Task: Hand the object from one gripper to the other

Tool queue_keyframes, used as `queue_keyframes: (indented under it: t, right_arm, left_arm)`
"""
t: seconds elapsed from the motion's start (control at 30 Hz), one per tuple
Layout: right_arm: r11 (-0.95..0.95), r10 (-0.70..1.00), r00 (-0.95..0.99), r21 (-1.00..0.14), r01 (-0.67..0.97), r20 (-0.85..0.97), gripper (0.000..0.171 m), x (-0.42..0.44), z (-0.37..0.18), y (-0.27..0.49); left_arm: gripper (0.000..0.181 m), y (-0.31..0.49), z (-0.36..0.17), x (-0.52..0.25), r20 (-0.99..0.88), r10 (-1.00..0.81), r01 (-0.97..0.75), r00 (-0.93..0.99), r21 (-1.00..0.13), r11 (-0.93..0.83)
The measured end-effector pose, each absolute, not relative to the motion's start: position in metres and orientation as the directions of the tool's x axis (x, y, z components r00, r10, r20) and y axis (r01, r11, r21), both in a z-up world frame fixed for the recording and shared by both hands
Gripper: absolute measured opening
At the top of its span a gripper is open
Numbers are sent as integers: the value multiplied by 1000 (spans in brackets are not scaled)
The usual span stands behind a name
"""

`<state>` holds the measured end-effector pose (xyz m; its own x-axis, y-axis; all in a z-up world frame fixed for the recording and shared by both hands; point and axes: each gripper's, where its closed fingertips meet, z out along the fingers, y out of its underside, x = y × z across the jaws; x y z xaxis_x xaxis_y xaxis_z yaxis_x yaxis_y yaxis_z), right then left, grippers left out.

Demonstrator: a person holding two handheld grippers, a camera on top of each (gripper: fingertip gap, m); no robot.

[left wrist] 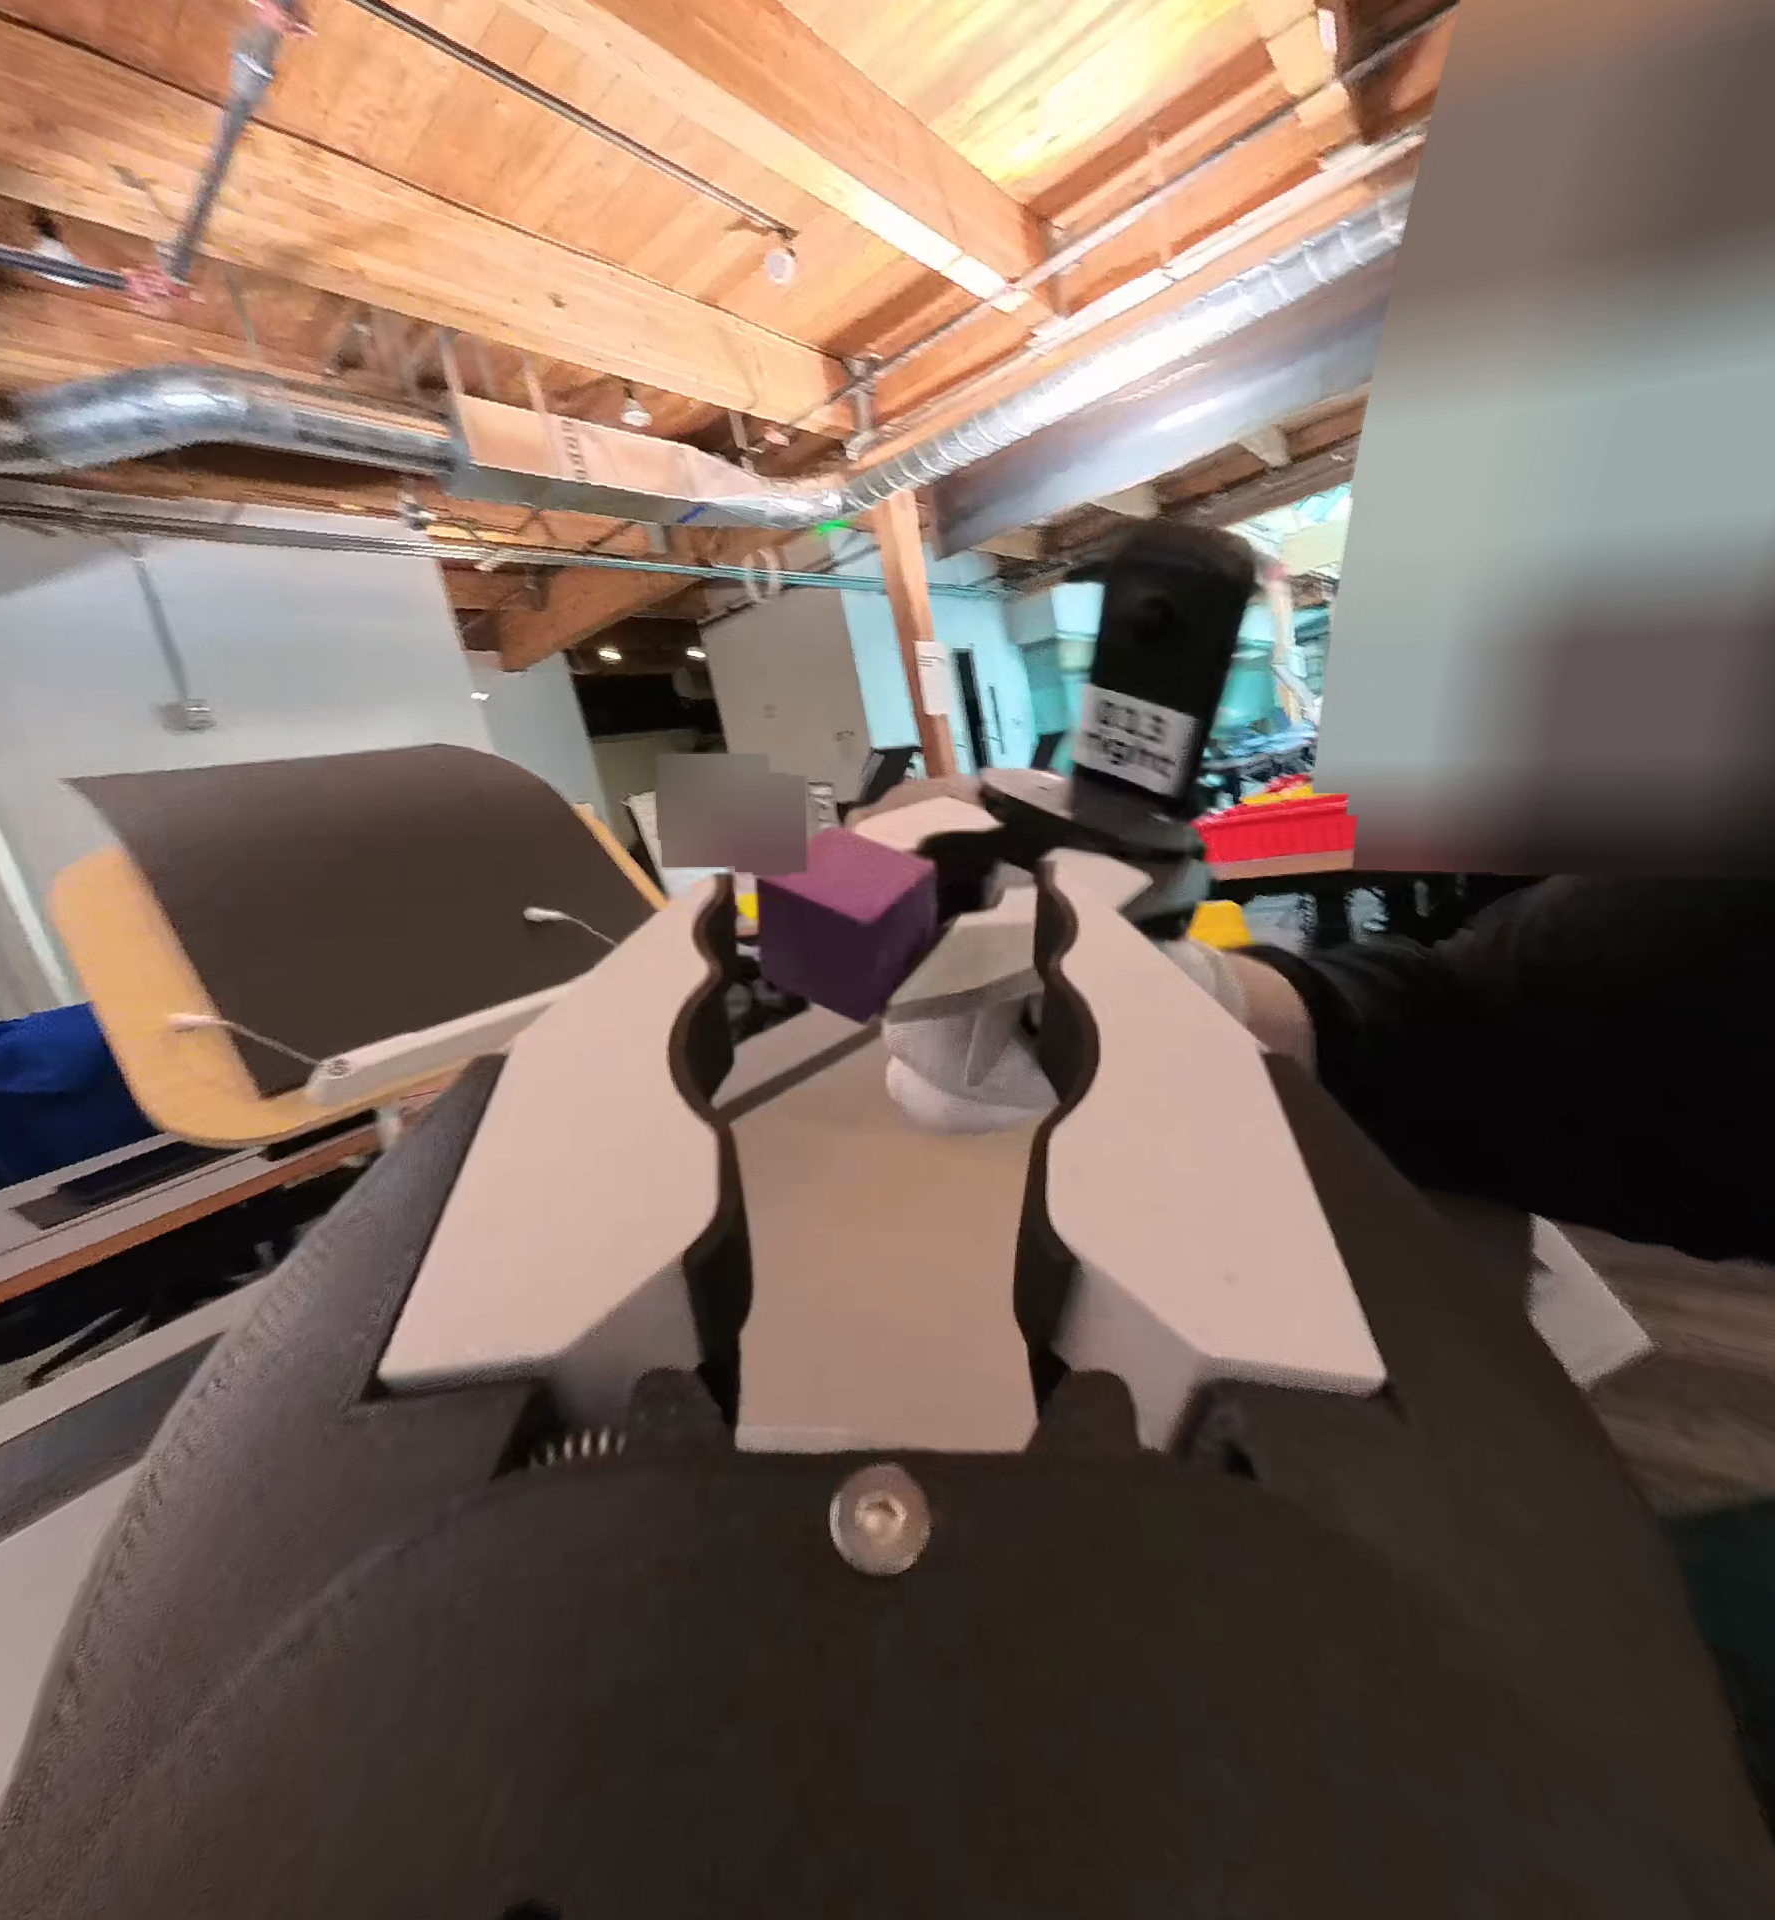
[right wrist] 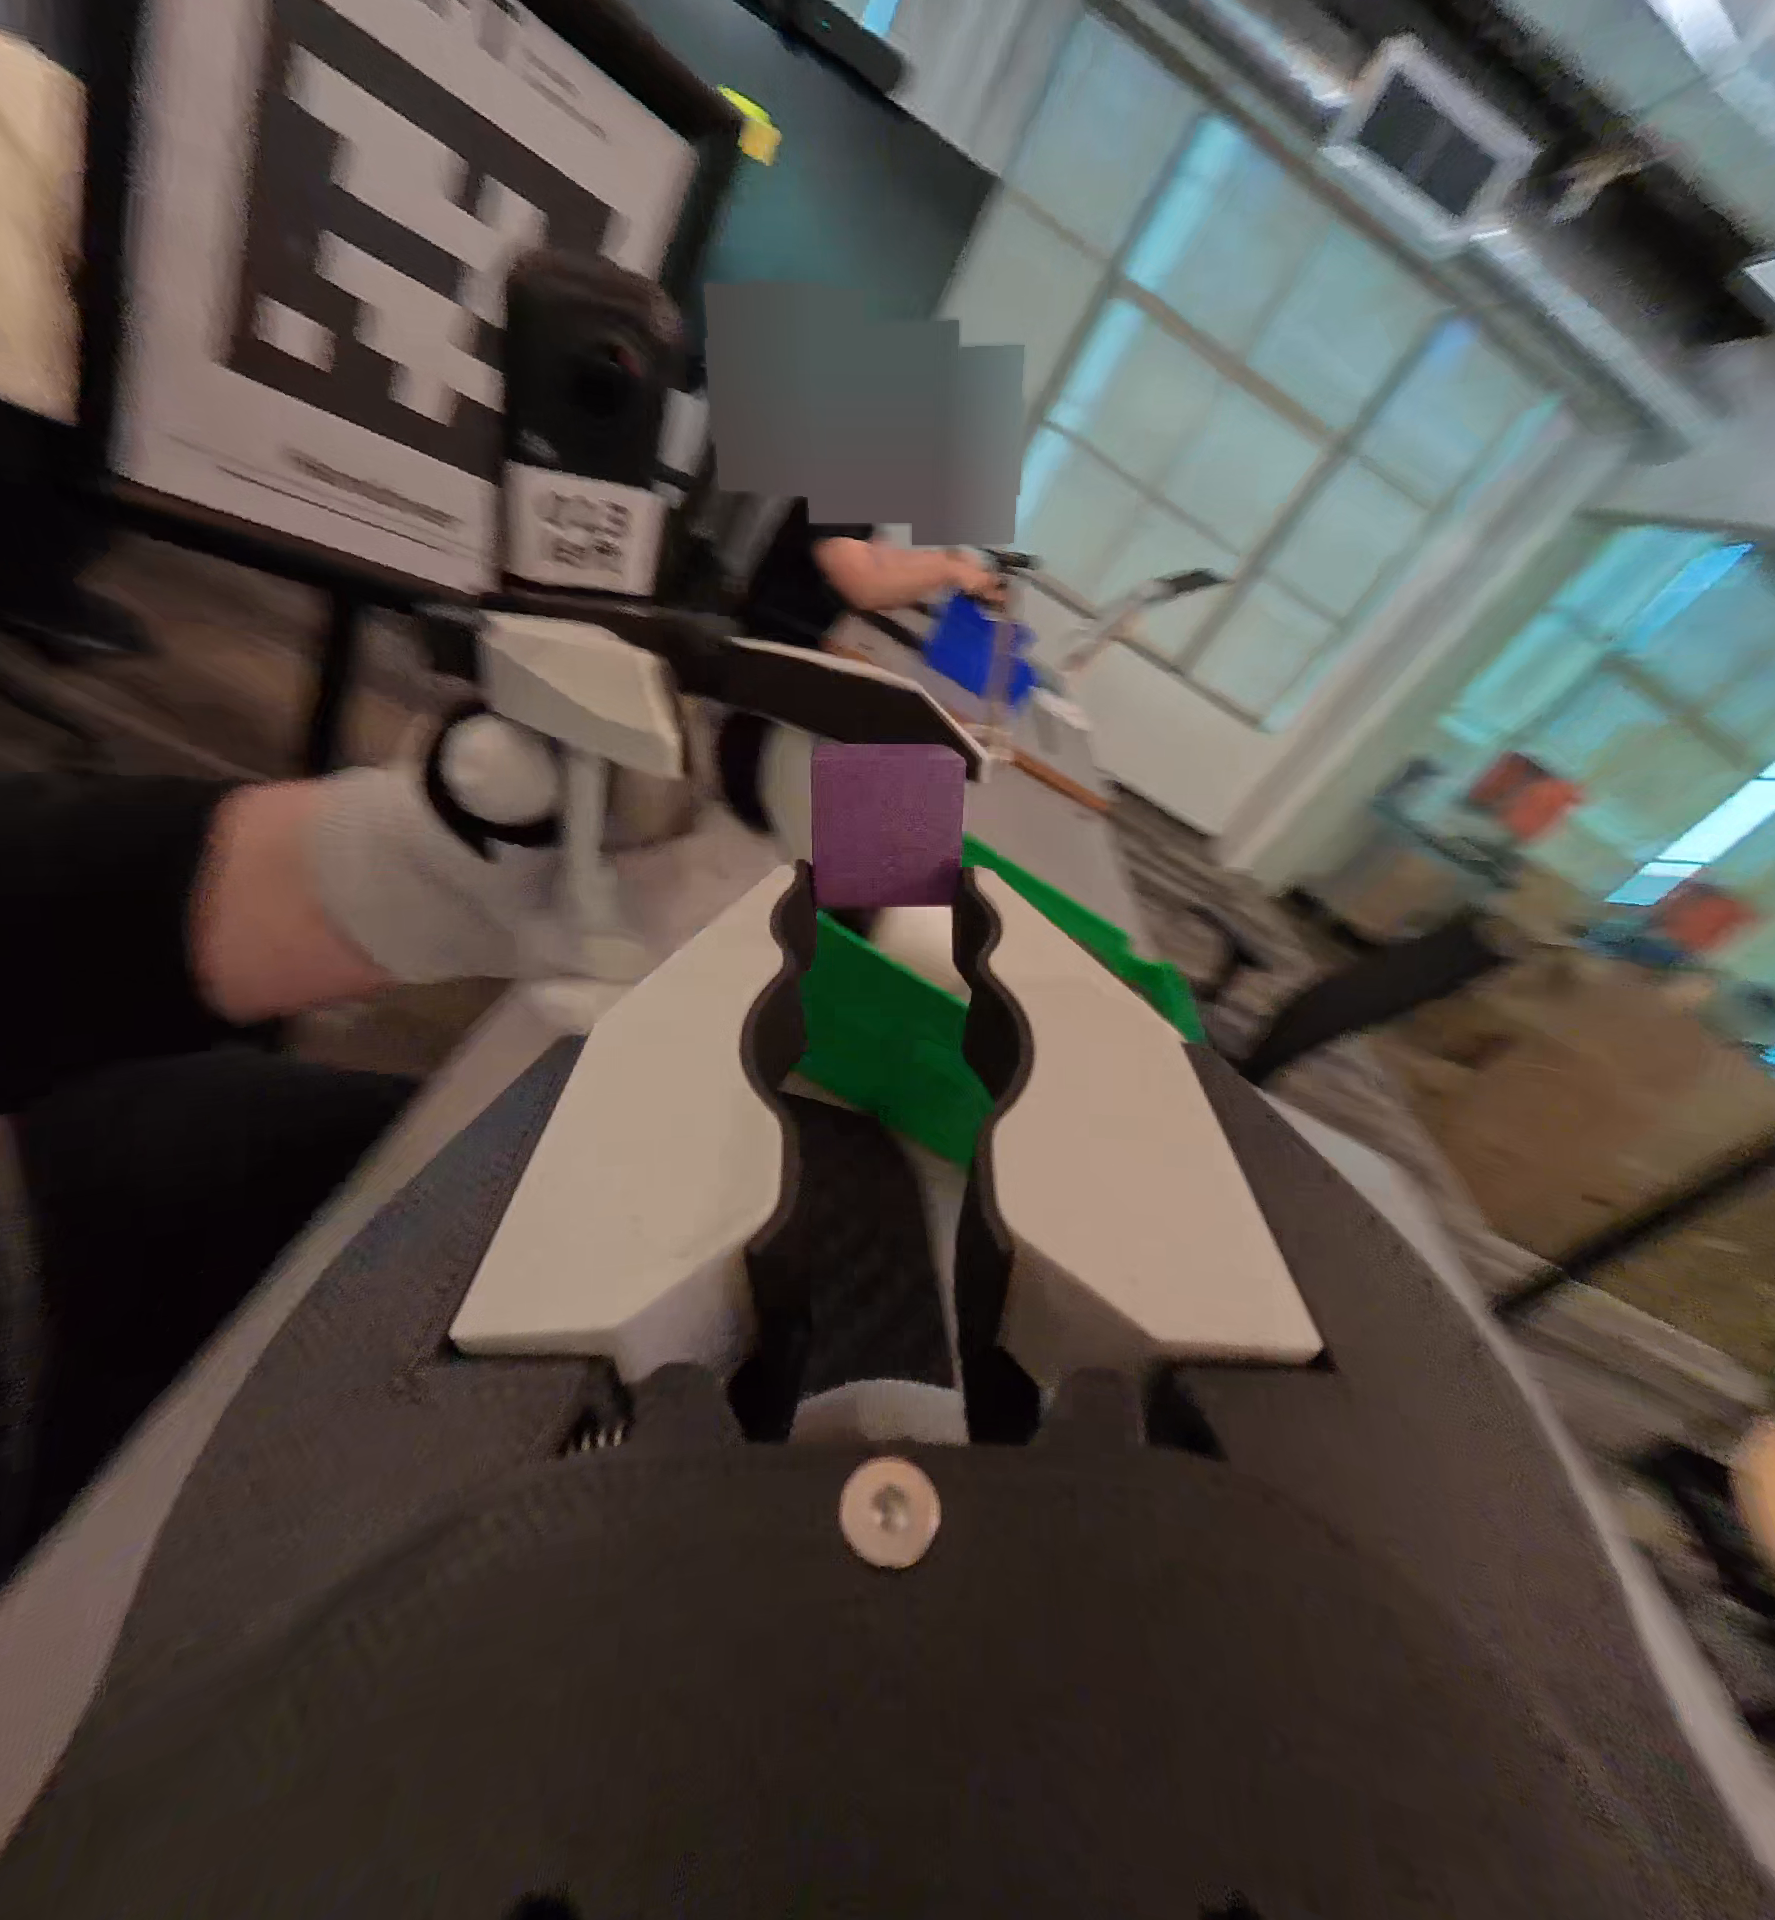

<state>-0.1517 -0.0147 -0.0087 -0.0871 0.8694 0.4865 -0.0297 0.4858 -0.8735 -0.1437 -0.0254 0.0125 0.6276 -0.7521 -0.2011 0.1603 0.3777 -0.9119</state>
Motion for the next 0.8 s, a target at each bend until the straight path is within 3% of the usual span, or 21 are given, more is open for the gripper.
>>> queue_keyframes:
  t: [0.13,0.3,0.4,0.53,0.7,0.8]
  right_arm:
    - [642,745,208,-766,36,634,24,-146,7,19]
    - [724,629,339,-686,74,700,24,-141,15,22]
    - [746,595,365,-661,83,716,24,-139,18,20]
    - [750,594,373,-659,64,712,24,-138,21,14]
    - [770,578,363,-635,53,731,24,-139,23,9]
    - [778,606,266,-628,-2,750,41,-142,20,-2]
  left_arm:
    - [56,-10,27,-146,-143,-641,182,754,-892,413]
    - [55,10,32,-135,-64,-498,178,865,-888,424]
    - [49,14,34,-136,-29,-414,177,910,-874,452]
    - [25,14,36,-134,-9,-392,193,920,-860,472]
    - [25,9,39,-135,-41,-387,164,921,-861,482]
    - [25,2,43,-134,-91,-492,149,866,-891,428]
